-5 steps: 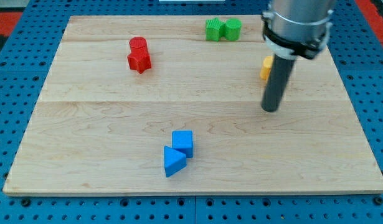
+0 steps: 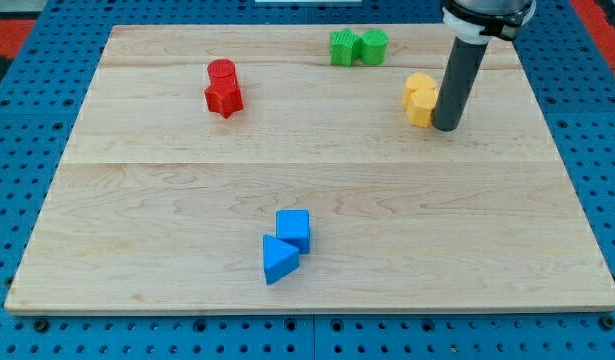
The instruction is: Push the yellow blocks towards the top
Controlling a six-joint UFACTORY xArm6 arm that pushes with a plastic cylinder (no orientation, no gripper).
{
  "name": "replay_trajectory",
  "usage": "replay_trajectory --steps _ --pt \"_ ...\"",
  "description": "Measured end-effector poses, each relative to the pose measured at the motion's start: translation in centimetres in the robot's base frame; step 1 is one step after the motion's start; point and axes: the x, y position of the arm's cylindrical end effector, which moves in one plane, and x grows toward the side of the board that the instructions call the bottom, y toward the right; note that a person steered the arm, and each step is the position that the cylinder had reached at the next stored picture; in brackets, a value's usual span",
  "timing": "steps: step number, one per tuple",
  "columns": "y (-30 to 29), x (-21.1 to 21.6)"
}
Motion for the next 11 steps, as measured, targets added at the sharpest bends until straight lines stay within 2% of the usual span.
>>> replay_trajectory --steps 4,8,11 --pt "-1.3 1.6" --pt "-3.2 -1.9" --pt "-3.2 -8.3"
